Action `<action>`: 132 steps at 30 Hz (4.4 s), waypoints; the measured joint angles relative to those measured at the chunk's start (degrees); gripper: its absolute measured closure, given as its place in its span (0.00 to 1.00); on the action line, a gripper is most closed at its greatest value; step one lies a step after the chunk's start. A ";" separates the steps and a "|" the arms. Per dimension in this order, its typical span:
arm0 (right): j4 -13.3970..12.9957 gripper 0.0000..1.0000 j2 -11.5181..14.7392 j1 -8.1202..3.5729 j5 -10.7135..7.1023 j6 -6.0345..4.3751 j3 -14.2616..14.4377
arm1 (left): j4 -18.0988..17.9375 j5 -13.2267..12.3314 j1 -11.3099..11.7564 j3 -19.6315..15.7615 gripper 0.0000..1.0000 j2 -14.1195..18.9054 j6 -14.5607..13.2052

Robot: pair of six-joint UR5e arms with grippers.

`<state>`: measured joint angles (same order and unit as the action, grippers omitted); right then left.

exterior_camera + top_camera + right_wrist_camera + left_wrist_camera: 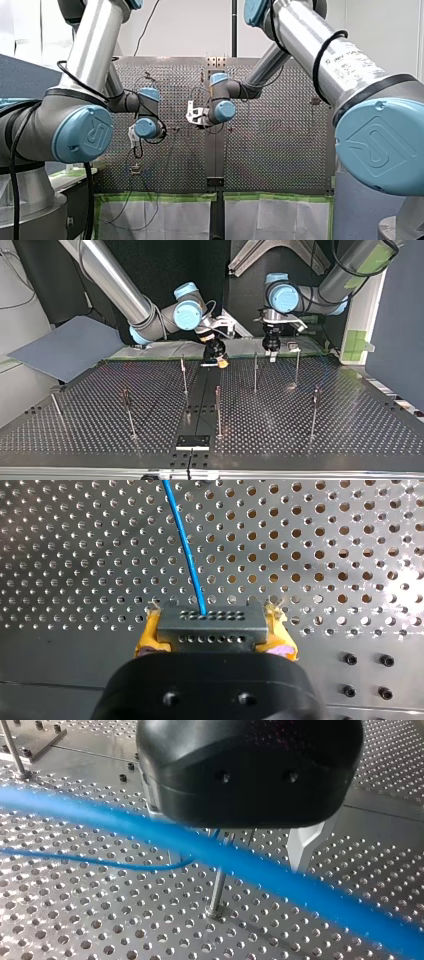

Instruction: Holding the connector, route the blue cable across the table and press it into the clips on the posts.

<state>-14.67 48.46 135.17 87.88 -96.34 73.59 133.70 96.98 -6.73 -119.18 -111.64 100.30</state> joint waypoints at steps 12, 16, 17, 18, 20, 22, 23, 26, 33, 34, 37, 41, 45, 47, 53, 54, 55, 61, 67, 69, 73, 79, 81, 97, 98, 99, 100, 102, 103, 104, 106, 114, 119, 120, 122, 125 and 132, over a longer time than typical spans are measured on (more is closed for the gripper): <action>-0.01 1.00 -0.04 -0.86 0.08 0.03 0.01 | 0.06 -0.31 0.34 0.40 0.01 -0.33 0.25; -0.01 1.00 -0.05 -1.26 0.13 0.04 0.02 | 0.15 -0.61 0.64 0.88 0.01 -0.82 0.58; -0.01 1.00 -0.05 -1.31 0.13 0.05 0.02 | 0.17 -0.70 0.73 1.04 0.01 -0.98 0.68; -0.01 1.00 -0.06 -1.36 0.14 0.05 0.02 | 0.19 -0.77 0.80 1.16 0.01 -1.10 0.76; -0.01 1.00 -0.06 -1.43 0.14 0.05 0.02 | 0.23 -0.92 0.95 1.41 0.01 -1.34 0.92; -0.01 1.00 -0.06 -1.43 0.14 0.05 0.02 | 0.26 -1.04 1.06 1.60 0.01 -1.53 1.04; -0.01 1.00 -0.06 -1.43 0.14 0.05 0.03 | 0.29 -1.11 1.13 1.72 0.01 -1.64 1.11; -0.07 1.00 -0.09 -1.42 0.21 0.09 0.03 | 0.33 -1.26 1.28 1.97 0.01 -1.90 1.28; -0.58 1.00 -0.27 -1.16 0.82 0.43 0.09 | 0.40 -1.53 1.55 2.41 0.01 -2.34 1.57; -0.63 1.00 -0.29 -1.14 0.89 0.46 0.10 | 0.41 -1.56 1.58 2.46 0.01 -2.38 1.60; -0.69 1.00 -0.31 -1.11 0.96 0.50 0.11 | 0.43 -1.64 1.66 2.59 0.01 -2.52 1.69; -0.71 1.00 -0.31 -1.10 0.98 0.52 0.11 | 0.46 -1.73 1.75 2.75 0.01 -2.67 1.79; -0.71 1.00 -0.32 -1.10 0.99 0.52 0.11 | 0.48 -1.80 1.82 2.86 0.01 -2.79 1.87; -0.72 1.00 -0.32 -1.10 0.99 0.52 0.11 | 0.49 -1.83 1.85 2.92 0.01 -2.84 1.90; -0.72 1.00 -0.32 -1.10 0.99 0.52 0.12 | 0.51 -1.90 1.92 3.03 0.01 -2.95 1.98; -0.71 1.00 -0.32 -1.09 0.98 0.52 0.11 | 0.51 -1.91 1.93 3.05 0.01 -2.97 1.99; -0.71 1.00 -0.32 -1.09 0.98 0.52 0.11 | 0.51 -1.92 1.94 3.06 0.01 -2.98 1.99; -0.72 1.00 -0.32 -1.09 0.99 0.52 0.11 | 0.53 -1.97 1.98 3.14 0.01 -3.06 2.04; -0.71 1.00 -0.32 -1.10 0.99 0.52 0.11 | 0.53 -2.00 2.02 3.19 0.01 -3.11 2.08; -0.71 1.00 -0.32 -1.09 0.99 0.52 0.12 | 0.54 -2.01 2.03 3.20 0.01 -3.13 2.09; -0.72 1.00 -0.32 -1.09 0.99 0.52 0.12 | 0.54 -2.02 2.04 3.23 0.01 -3.15 2.10; -0.71 1.00 -0.32 -1.10 0.99 0.52 0.11 | 0.55 -2.04 2.06 3.26 0.01 -3.18 2.12; -0.71 1.00 -0.32 -1.09 0.99 0.52 0.11 | 0.55 -2.04 2.06 3.26 0.01 -3.18 2.13; -0.71 1.00 -0.32 -1.09 0.99 0.52 0.12 | 0.55 -2.06 2.08 3.30 0.01 -3.22 2.15; -0.71 1.00 -0.32 -1.10 0.99 0.52 0.11 | 0.55 -2.06 2.08 3.30 0.01 -3.22 2.15; -0.71 1.00 -0.32 -1.09 0.99 0.52 0.11 | 0.55 -2.06 2.09 3.30 0.01 -3.22 2.15; -0.71 1.00 -0.32 -1.09 0.99 0.52 0.12 | 0.55 -2.07 2.09 3.30 0.01 -3.22 2.15; -0.71 1.00 -0.32 -1.10 0.99 0.52 0.11 | 0.55 -2.07 2.09 3.30 0.01 -3.23 2.15; -0.71 1.00 -0.32 -1.10 0.99 0.52 0.11 | 0.55 -2.07 2.09 3.30 0.01 -3.23 2.16; -0.71 1.00 -0.32 -1.10 0.99 0.52 0.11 | 0.55 -2.07 2.09 3.31 0.01 -3.23 2.16; -0.72 1.00 -0.32 -1.10 0.99 0.52 0.11 | 0.55 -2.07 2.09 3.31 0.01 -3.23 2.16; -0.71 1.00 -0.32 -1.10 0.99 0.52 0.11 | 0.55 -2.07 2.09 3.31 0.01 -3.23 2.16; -0.71 1.00 -0.32 -1.09 0.99 0.52 0.11 | 0.56 -2.07 2.09 3.32 0.01 -3.24 2.16; -0.71 1.00 -0.32 -1.10 0.98 0.52 0.12 | 0.56 -2.08 2.09 3.31 0.01 -3.24 2.16; -0.71 1.00 -0.32 -1.09 0.99 0.52 0.11 | 0.56 -2.08 2.10 3.32 0.01 -3.24 2.16; -0.71 1.00 -0.32 -1.10 0.99 0.52 0.11 | 0.56 -2.07 2.10 3.32 0.01 -3.24 2.16; -0.71 1.00 -0.32 -1.10 0.99 0.52 0.11 | 0.56 -2.08 2.10 3.32 0.01 -3.24 2.16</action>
<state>-15.39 48.13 134.08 88.86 -95.82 73.70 134.25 94.90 -4.63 -115.87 -114.88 102.47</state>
